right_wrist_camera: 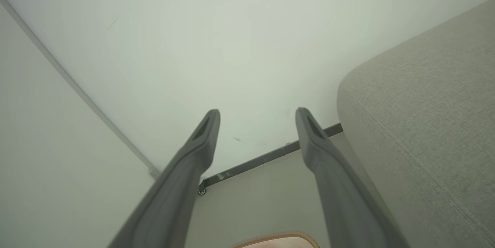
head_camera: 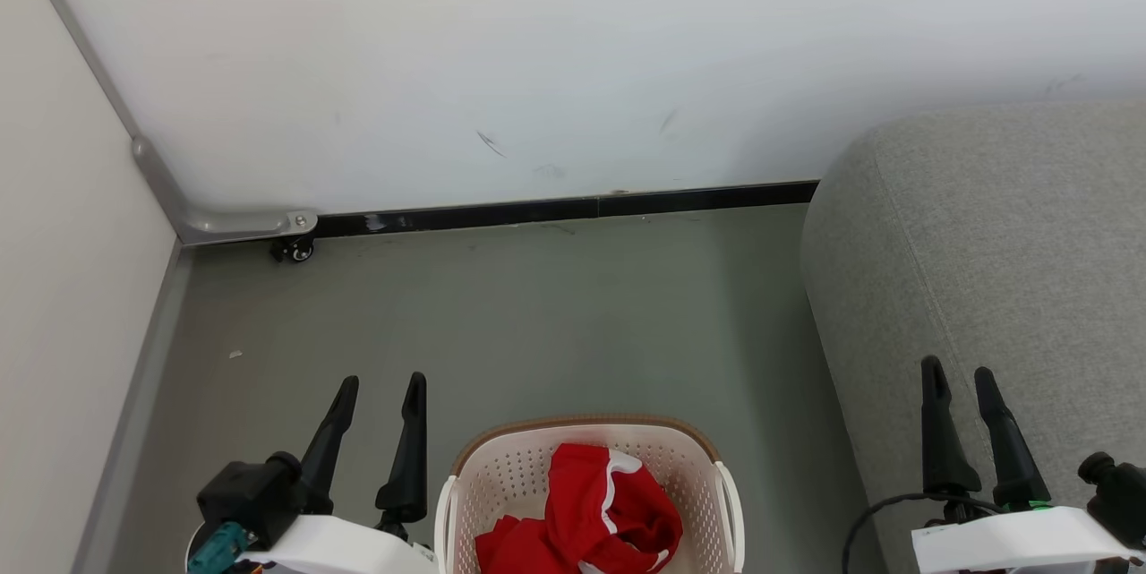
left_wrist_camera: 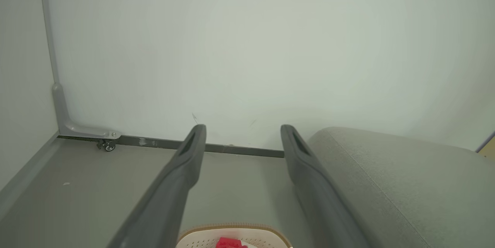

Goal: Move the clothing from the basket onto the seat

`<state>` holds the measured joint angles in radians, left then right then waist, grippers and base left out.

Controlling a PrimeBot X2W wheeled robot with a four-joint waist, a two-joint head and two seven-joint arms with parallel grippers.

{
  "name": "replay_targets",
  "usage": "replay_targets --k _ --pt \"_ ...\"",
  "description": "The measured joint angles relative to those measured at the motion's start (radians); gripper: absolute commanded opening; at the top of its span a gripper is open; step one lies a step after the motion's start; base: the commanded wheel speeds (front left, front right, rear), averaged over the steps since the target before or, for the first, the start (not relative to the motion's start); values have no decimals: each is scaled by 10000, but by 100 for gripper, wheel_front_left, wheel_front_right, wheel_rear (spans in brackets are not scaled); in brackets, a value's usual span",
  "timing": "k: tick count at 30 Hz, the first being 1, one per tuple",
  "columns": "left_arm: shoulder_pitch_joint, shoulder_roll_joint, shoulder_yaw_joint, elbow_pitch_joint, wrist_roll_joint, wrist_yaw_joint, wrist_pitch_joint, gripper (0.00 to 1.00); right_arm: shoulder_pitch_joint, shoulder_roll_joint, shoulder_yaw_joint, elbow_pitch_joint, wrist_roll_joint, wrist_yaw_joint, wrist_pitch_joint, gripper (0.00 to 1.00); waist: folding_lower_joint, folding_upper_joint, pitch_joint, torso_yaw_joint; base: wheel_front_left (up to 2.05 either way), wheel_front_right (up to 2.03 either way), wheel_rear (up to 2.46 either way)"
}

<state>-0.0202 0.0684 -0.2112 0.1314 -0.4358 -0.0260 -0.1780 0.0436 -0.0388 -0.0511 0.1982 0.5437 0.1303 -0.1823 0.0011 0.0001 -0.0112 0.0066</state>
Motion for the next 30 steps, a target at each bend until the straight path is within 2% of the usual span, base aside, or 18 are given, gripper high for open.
replay_targets --k 13,19,25,30 --pt "141 48 -196 320 2111 840 -445 100 5 0 27 88 -2008 0 -453 100 -3 0 31 21 0 0 0" --pt "145 36 -276 529 2924 1068 -694 100 7 0 31 221 -2788 0 -652 100 -4 0 52 17 0 0 0" --pt "150 -17 -253 802 2882 1085 -704 100 7 0 15 328 -2947 0 -656 100 -5 0 74 2 0 0 0" --pt "154 -48 -56 1118 2713 1283 -704 100 7 0 12 389 -2947 0 -656 100 -5 0 102 -9 0 0 0"
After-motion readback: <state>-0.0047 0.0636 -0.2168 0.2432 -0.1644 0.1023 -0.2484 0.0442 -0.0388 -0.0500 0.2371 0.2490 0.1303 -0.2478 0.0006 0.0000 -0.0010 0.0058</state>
